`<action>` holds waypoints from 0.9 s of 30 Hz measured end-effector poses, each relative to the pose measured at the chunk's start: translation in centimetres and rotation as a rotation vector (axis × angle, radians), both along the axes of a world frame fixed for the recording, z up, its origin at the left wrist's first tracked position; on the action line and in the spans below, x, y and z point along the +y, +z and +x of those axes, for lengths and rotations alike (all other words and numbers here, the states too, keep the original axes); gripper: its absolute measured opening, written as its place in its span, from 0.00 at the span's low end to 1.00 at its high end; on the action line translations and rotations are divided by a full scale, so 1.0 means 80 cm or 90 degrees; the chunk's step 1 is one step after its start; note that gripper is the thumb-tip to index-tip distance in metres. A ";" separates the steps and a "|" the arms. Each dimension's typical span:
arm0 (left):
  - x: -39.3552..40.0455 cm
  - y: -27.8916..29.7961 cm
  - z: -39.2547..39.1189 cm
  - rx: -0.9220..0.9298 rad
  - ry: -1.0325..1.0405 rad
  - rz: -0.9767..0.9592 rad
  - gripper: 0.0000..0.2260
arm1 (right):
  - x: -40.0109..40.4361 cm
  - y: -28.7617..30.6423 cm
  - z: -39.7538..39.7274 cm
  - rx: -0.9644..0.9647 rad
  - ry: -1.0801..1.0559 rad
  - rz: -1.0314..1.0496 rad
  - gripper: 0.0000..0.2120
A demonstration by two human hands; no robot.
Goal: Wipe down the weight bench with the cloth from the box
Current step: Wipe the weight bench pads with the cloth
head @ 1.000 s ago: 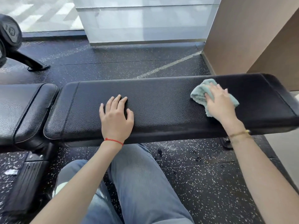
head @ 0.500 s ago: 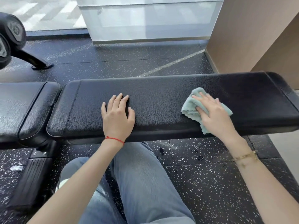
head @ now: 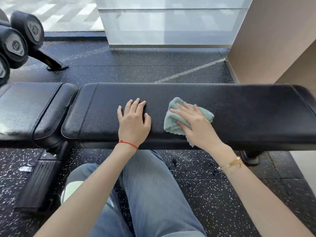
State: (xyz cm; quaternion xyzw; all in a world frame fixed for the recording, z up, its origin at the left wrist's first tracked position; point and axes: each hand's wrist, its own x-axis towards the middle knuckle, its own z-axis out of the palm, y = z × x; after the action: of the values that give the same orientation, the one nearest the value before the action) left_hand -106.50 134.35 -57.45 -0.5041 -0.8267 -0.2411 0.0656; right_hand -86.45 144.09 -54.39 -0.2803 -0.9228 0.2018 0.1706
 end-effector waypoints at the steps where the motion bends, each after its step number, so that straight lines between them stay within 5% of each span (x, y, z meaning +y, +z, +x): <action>1: -0.001 0.001 -0.002 -0.008 -0.009 -0.001 0.23 | -0.009 -0.001 0.014 0.002 0.010 0.004 0.21; 7: -0.038 -0.003 -0.031 0.046 0.012 -0.001 0.21 | -0.006 -0.003 0.073 0.009 -0.118 0.034 0.23; 12: -0.065 -0.005 -0.054 0.046 0.053 0.008 0.20 | -0.001 -0.007 0.023 0.032 -0.260 0.032 0.19; 20: -0.089 -0.004 -0.084 0.035 0.102 0.013 0.22 | -0.057 -0.014 -0.073 0.015 0.028 0.036 0.22; 27: -0.102 -0.005 -0.091 0.031 0.100 0.005 0.22 | -0.057 -0.017 -0.073 0.021 0.041 0.045 0.25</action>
State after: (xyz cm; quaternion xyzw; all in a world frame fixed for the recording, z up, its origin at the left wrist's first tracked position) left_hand -113.76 126.19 -57.86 -0.4431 -0.8609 -0.2263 0.1062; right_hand -92.25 139.49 -55.76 -0.2409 -0.9350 0.1788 0.1890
